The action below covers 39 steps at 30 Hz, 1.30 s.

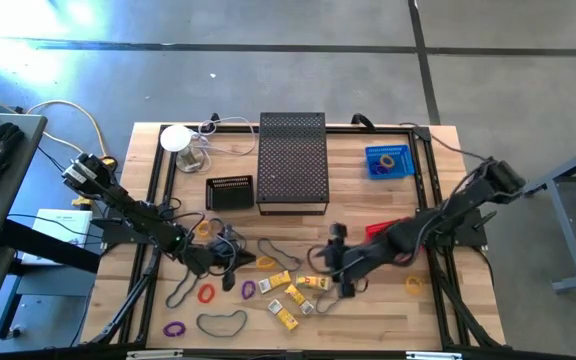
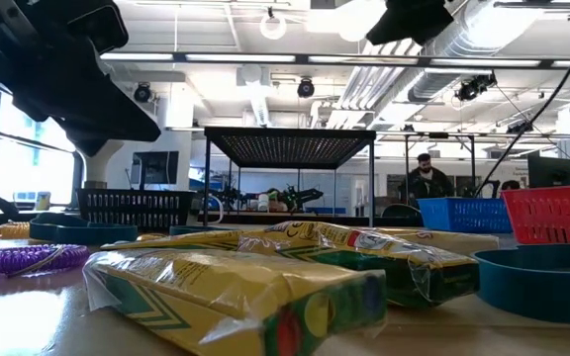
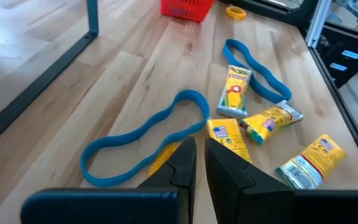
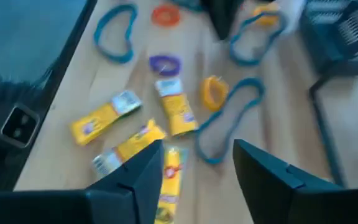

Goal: Pick & Place Office Desk Supplies
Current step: Put the yellow crayon box into the black bin

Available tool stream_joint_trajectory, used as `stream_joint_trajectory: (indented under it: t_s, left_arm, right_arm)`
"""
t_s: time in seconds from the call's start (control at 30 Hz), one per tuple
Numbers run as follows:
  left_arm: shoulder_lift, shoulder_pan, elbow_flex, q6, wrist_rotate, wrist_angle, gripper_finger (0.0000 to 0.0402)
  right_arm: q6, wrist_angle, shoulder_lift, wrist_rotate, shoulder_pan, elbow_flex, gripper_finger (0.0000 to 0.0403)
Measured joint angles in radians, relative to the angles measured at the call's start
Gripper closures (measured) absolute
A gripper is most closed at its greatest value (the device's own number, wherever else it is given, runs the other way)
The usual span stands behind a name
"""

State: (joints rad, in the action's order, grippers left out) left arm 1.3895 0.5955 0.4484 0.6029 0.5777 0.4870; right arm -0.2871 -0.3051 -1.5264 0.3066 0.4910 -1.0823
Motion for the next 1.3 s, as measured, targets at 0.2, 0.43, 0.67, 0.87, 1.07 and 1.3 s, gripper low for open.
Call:
stream_joint_trajectory:
  t_s: [0.2, 0.43, 0.67, 0.87, 1.07, 1.3]
  left_arm:
    - [0.006, -0.006, 0.0, 0.0, 0.0, 0.001, 0.0371]
    - [0.04, 0.007, 0.0, 0.0, -0.002, 0.005, 0.0371]
    - [0.081, 0.006, 0.0, 0.005, -0.001, 0.033, 0.0371]
    - [0.085, -0.007, 0.0, -0.003, -0.001, 0.049, 0.0371]
    - [0.085, -0.023, 0.0, -0.007, -0.083, 0.049, 0.0371]
    - [0.085, -0.029, 0.0, -0.079, -0.105, 0.049, 0.0371]
  right_arm:
    - [-0.056, -0.301, -0.192, -0.057, -0.019, -0.183, 0.0163]
    - [-0.052, -0.251, -0.305, -0.301, -0.086, -0.216, 0.014]
    - [-0.03, -0.221, -0.329, -0.4, -0.115, -0.216, 0.0139]
    - [0.017, -0.251, -0.304, -0.407, -0.138, -0.215, 0.0139]
    - [0.026, -0.285, -0.296, -0.383, -0.16, -0.215, 0.0139]
    - [-0.005, -0.282, -0.293, -0.388, -0.181, -0.215, 0.0139]
